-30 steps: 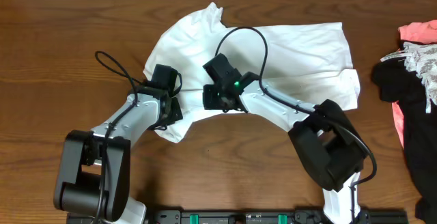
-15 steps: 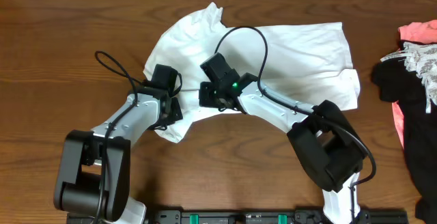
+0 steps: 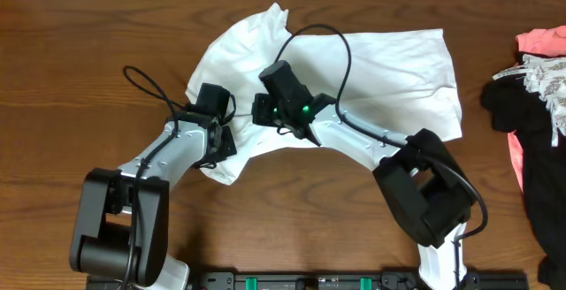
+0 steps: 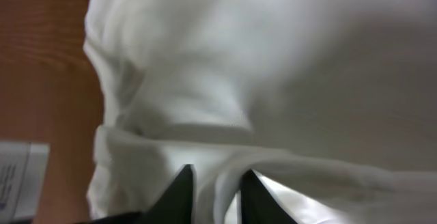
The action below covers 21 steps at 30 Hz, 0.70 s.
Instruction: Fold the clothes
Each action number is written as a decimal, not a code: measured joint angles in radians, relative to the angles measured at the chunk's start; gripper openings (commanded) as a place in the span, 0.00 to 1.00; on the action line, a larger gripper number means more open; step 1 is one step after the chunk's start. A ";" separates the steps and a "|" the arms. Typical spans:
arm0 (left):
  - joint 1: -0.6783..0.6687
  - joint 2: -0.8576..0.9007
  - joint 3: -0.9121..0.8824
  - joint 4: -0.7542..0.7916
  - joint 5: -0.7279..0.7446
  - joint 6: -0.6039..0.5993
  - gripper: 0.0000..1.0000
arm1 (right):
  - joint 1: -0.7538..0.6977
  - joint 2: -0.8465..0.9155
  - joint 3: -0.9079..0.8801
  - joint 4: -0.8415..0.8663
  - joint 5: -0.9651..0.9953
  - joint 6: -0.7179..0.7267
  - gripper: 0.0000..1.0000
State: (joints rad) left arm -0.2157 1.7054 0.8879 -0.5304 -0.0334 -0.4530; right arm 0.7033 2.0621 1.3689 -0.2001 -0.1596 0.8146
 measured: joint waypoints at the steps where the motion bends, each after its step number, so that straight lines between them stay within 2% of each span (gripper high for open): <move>1: 0.000 0.000 0.000 0.000 0.000 0.000 0.07 | -0.006 0.000 0.000 0.001 0.012 0.000 0.39; 4: 0.000 0.000 0.000 0.000 0.000 0.000 0.07 | -0.016 0.000 0.000 0.005 0.055 0.003 0.50; 6: 0.000 0.000 0.000 0.001 0.000 0.000 0.08 | -0.020 0.000 0.000 0.019 0.093 0.002 0.64; 10: 0.000 0.000 0.001 0.008 0.000 0.005 0.07 | -0.038 0.000 -0.001 0.110 0.139 -0.040 0.72; 15: 0.002 0.008 0.024 -0.009 0.001 0.039 0.07 | -0.101 0.000 0.003 0.146 0.128 -0.163 0.72; 17: 0.003 0.007 0.052 -0.040 0.000 0.048 0.08 | -0.142 -0.005 0.004 0.092 0.111 -0.201 0.70; 21: 0.003 -0.035 0.111 -0.056 0.002 0.063 0.13 | -0.267 -0.040 0.005 -0.103 0.080 -0.290 0.57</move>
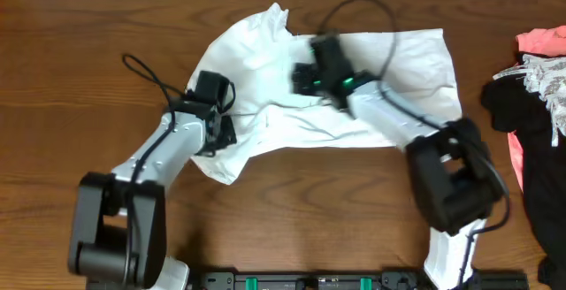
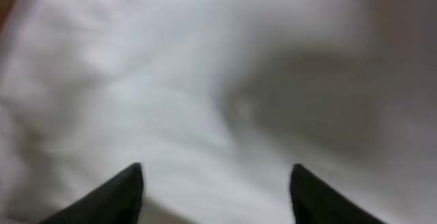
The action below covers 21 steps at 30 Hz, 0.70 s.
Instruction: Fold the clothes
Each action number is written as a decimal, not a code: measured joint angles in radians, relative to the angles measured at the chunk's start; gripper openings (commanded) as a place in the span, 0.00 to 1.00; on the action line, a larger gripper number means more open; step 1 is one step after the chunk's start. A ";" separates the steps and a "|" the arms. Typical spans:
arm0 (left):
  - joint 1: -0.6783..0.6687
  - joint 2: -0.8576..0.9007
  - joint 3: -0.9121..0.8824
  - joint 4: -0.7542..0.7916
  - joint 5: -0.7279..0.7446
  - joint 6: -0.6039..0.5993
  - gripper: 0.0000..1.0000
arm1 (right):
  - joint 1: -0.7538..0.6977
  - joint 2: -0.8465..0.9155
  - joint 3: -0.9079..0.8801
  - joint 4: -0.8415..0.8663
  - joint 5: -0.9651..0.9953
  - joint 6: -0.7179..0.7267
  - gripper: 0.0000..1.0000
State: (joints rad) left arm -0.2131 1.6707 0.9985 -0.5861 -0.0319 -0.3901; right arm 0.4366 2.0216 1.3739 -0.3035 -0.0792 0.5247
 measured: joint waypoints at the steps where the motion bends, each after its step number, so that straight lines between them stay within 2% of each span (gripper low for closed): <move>1: 0.000 -0.021 0.009 -0.001 0.000 0.002 0.13 | -0.037 -0.018 0.001 -0.069 -0.003 -0.024 0.55; 3: 0.000 -0.059 0.017 -0.010 0.006 0.002 0.16 | -0.100 -0.050 0.000 -0.175 -0.003 -0.071 0.56; 4: 0.000 -0.077 0.019 -0.017 0.018 0.005 0.23 | -0.132 -0.067 0.001 -0.233 0.005 -0.092 0.56; 7: 0.000 -0.096 0.021 -0.035 0.071 0.008 0.33 | -0.201 -0.095 0.003 -0.383 0.031 -0.146 0.56; 9: -0.002 -0.095 0.021 -0.038 0.103 0.013 0.38 | -0.237 -0.097 0.003 -0.452 0.048 -0.171 0.52; 13: -0.026 -0.095 0.021 -0.012 0.135 0.087 0.50 | -0.290 -0.097 -0.007 -0.482 0.069 -0.210 0.34; 21: -0.109 -0.094 0.021 0.024 0.158 0.261 0.57 | -0.306 -0.097 -0.071 -0.469 0.096 -0.223 0.31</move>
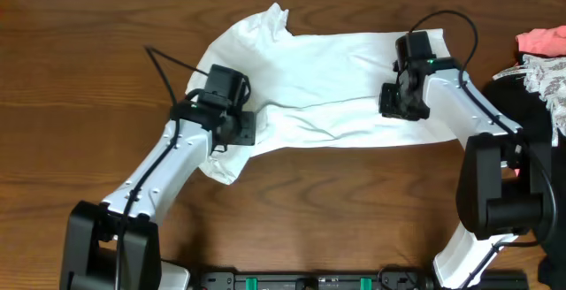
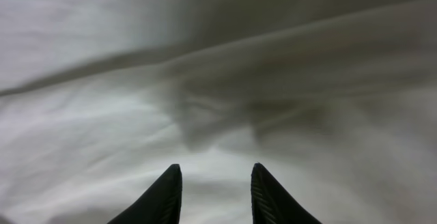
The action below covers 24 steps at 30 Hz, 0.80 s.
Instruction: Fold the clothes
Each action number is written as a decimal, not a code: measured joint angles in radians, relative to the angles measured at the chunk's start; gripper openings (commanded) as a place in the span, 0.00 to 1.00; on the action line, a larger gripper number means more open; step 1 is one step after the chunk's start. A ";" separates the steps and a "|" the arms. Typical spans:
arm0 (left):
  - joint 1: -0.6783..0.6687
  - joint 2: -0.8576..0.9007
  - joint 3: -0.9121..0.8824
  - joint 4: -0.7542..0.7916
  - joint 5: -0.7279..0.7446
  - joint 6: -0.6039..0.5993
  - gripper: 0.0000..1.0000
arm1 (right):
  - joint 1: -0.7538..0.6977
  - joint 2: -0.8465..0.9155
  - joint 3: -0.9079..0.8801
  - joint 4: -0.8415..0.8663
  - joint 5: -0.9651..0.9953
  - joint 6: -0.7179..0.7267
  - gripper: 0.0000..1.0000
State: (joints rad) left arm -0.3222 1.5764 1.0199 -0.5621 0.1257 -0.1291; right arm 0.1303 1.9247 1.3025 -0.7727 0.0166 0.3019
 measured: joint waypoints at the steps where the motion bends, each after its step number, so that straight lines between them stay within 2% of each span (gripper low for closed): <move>1: -0.007 0.002 0.000 0.008 0.002 0.014 0.58 | 0.000 0.000 -0.013 0.014 0.011 0.000 0.31; 8: -0.054 0.051 0.000 0.079 -0.002 0.124 0.63 | 0.000 0.000 -0.125 0.136 0.040 0.000 0.32; 24: -0.058 0.169 0.000 0.157 -0.018 0.185 0.63 | 0.000 -0.018 -0.159 0.198 0.045 -0.001 0.38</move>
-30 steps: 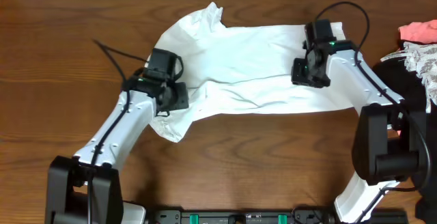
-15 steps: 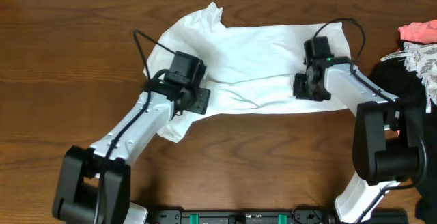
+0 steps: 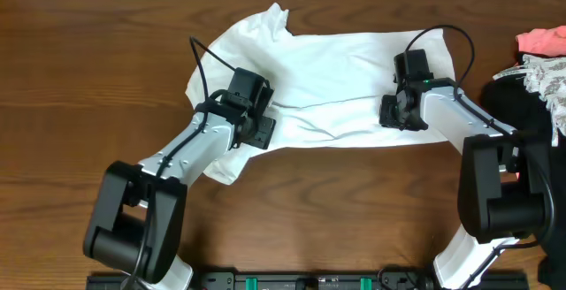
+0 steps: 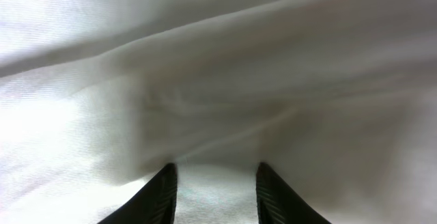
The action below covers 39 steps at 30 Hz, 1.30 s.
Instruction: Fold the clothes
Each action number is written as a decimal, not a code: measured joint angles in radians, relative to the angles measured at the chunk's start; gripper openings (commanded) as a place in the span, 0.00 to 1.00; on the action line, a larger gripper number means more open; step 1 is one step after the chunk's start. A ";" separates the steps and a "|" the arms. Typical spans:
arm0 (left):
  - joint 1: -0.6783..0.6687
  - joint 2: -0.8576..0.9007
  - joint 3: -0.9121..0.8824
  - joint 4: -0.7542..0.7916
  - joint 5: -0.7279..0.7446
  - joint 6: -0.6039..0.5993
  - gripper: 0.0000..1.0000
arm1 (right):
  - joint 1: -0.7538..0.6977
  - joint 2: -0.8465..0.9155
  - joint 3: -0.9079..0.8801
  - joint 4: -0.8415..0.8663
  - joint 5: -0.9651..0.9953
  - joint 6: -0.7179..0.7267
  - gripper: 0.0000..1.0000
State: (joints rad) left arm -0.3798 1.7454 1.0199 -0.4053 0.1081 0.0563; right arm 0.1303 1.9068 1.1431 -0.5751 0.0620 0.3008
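Note:
A white garment point(image 3: 336, 69) lies crumpled across the middle of the wooden table point(image 3: 88, 69). My left gripper point(image 3: 259, 129) rests on its lower left part, beside a flap that hangs toward the front; its jaws are hidden from above. On the garment's right part sits my right gripper point(image 3: 390, 113). In the right wrist view that gripper point(image 4: 217, 183) presses down into the white cloth point(image 4: 218, 80), and its two dark fingertips point(image 4: 161, 191) stand apart with cloth bulging between them.
At the right edge lies a heap of other clothes: a pink piece point(image 3: 541, 41), white lace point(image 3: 548, 82) and black fabric point(image 3: 517, 104). Cables loop above both wrists. Bare wood surrounds the garment.
My left gripper has shifted a little to the right along the garment's lower edge. The right gripper stays at nearly the same spot on the right part, its fingertips now sunk deeper into the cloth.
First my right gripper was shut on a fold near the garment's left middle, close to the left gripper. Then it stood wide open over the centre. Then it was at the right part with jaws narrower, the garment lying flatter. Now both grippers rest on the cloth.

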 measured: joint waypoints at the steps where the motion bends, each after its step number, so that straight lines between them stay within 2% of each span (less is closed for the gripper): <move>1: 0.000 0.001 0.000 0.006 -0.002 0.001 0.63 | 0.000 0.000 0.000 0.000 0.000 0.000 0.38; 17: 0.000 0.016 0.000 0.055 -0.003 0.002 0.62 | 0.000 0.000 0.000 0.004 0.000 -0.002 0.41; 24: 0.000 0.043 0.000 0.063 -0.049 0.013 0.29 | 0.000 0.000 0.000 0.006 0.000 -0.002 0.42; 30: 0.000 0.044 0.000 0.100 -0.119 0.012 0.29 | 0.000 0.000 -0.001 0.008 0.000 -0.002 0.42; 39: 0.000 0.044 0.000 0.248 -0.229 0.040 0.29 | 0.000 0.000 -0.001 0.009 0.001 -0.002 0.42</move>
State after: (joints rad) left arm -0.3798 1.7893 1.0199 -0.1574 -0.1207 0.0963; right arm 0.1303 1.9072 1.1423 -0.5663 0.0628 0.2989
